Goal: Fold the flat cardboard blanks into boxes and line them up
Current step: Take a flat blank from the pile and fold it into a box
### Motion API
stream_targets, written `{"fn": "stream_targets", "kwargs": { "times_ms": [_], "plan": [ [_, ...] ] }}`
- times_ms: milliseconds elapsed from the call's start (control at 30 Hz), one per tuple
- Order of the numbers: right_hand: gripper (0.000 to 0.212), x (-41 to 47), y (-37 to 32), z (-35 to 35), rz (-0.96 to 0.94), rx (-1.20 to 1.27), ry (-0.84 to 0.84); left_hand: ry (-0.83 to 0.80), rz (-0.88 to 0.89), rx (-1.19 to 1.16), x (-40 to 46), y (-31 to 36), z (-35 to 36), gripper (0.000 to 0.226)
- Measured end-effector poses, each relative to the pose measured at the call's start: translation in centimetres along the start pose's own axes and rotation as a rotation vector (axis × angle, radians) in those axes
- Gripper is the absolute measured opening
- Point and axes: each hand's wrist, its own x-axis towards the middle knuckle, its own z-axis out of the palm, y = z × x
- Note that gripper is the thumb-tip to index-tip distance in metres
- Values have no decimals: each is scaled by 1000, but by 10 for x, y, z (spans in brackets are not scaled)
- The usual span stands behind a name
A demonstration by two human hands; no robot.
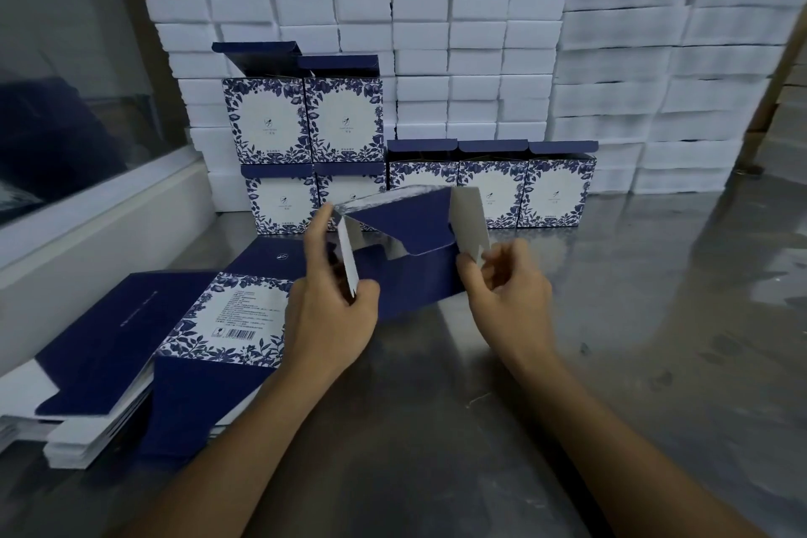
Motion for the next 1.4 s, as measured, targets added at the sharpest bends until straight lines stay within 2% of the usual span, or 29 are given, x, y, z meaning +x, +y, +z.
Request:
{"fn": "stream_targets", "kwargs": {
  "times_ms": [67, 133, 200, 267, 333, 400, 467, 567, 800, 1000, 1133, 1267, 1400],
  "plan": [
    [19, -1, -8, -1, -13, 161, -48, -44, 41, 96, 1, -3, -1, 88],
    [21, -3, -16, -1, -34, 294, -84, -55, 70, 173, 1, -3, -1, 78],
    [20, -4, -23, -1, -50, 367, -113, -41, 53, 152, 1, -3, -1, 67],
    [30, -6, -25, -1, -78, 409, -149, -17, 41, 93, 3, -3, -1, 60],
    [35, -8, -25, -1, -100, 395, -162, -4, 86, 66, 3, -3, -1, 60],
    [26, -8, -23, 1, -91, 374, -159, 2, 121, 63, 3, -3, -1, 59],
    [20, -8, -21, 2, -79, 373, -158, 20, 113, 47, 2, -3, 0, 51],
    [21, -8, -17, 3, -70, 346, -167, 68, 86, 2, 3, 0, 1, 35],
    [34, -8, -11, 8, -157, 130, -112, 114, 63, -70, 1, 8, 3, 47],
    [26, -3, -14, 4, -132, 166, 29, 107, 96, -84, -3, 13, 8, 43],
    [23, 0, -15, 1, -111, 199, 46, 85, 95, -92, -2, 11, 6, 40],
    [16, 2, -13, 1, -52, 190, -6, 80, 86, -82, 0, 9, 5, 44],
    [12, 2, -1, 1, 46, 32, -201, 116, 73, -62, 1, 7, 3, 45]
  ]
}}
